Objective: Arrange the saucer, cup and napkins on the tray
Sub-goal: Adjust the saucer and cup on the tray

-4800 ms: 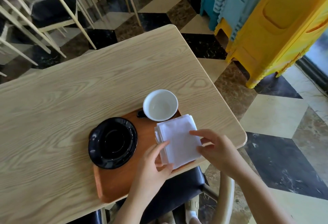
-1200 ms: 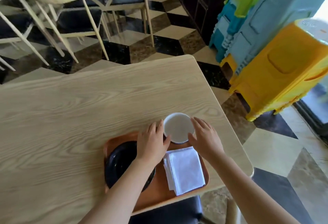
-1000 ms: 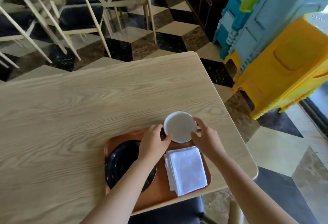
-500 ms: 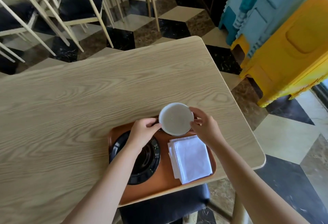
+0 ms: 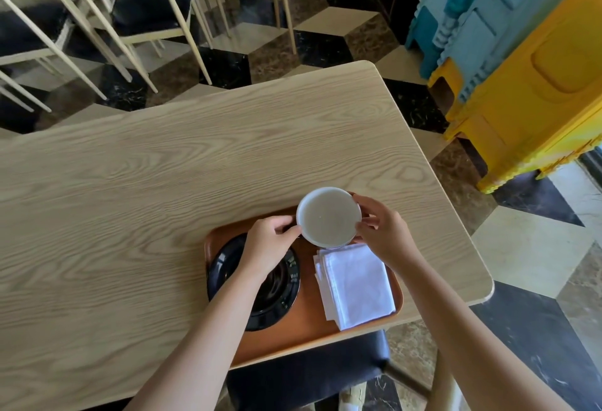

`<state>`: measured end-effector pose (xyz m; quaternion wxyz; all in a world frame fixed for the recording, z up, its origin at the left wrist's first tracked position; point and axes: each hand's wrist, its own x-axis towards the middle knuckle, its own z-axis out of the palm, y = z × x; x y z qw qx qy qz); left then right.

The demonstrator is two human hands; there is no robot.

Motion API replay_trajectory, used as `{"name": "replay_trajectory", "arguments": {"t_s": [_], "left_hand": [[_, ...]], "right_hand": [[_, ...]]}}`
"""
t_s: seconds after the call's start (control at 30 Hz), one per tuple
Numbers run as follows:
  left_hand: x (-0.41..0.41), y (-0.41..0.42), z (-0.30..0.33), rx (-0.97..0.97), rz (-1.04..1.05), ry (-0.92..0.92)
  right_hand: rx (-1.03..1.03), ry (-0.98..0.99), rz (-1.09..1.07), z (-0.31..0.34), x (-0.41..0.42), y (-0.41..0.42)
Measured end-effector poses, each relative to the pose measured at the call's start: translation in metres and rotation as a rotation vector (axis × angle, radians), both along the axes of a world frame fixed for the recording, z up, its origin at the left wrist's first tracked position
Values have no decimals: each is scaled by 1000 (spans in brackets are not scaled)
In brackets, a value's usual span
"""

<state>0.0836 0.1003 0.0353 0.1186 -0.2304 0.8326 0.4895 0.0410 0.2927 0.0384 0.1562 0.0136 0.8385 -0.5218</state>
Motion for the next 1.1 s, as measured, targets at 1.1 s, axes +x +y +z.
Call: {"name": "replay_trajectory", "arguments": {"t_s": [1.1], "left_hand": [[102,84,-49,-723,-682,233]], "right_hand": [[836,514,630,-58,84,61]]}}
